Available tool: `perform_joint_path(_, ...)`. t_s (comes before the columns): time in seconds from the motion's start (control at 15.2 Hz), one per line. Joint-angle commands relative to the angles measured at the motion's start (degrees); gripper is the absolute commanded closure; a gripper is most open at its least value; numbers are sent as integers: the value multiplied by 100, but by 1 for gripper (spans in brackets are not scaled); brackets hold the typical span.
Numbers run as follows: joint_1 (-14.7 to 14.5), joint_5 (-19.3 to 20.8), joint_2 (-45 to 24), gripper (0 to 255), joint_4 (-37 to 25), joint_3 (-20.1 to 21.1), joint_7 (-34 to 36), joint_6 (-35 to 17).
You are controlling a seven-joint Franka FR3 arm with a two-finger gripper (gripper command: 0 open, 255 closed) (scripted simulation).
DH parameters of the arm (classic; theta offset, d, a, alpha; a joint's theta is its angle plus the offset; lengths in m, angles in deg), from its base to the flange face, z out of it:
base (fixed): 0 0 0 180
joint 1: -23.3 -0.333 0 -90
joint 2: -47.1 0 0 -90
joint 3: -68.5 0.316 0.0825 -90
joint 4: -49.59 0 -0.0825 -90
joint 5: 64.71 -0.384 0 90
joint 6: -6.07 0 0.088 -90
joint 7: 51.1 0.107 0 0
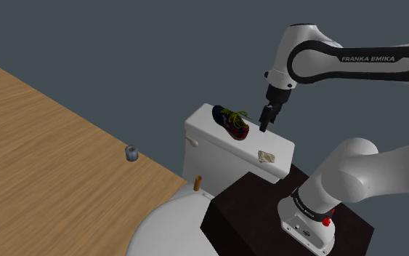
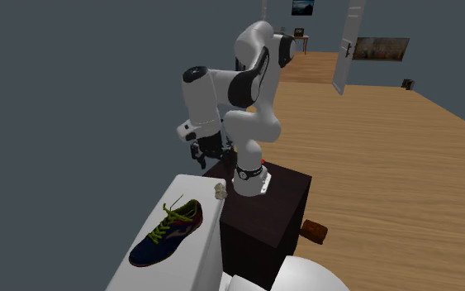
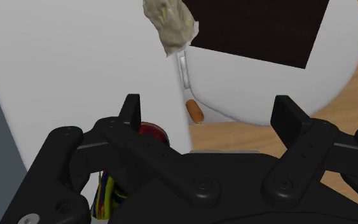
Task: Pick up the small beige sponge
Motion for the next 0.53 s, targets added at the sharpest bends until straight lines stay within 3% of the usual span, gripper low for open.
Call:
perform_joint_path(0.0,-60,97,-62,0,337,-10,-213,-237)
perform_joint_path(0.46,-143,503,-501,0,1186,-99,-859,-1057)
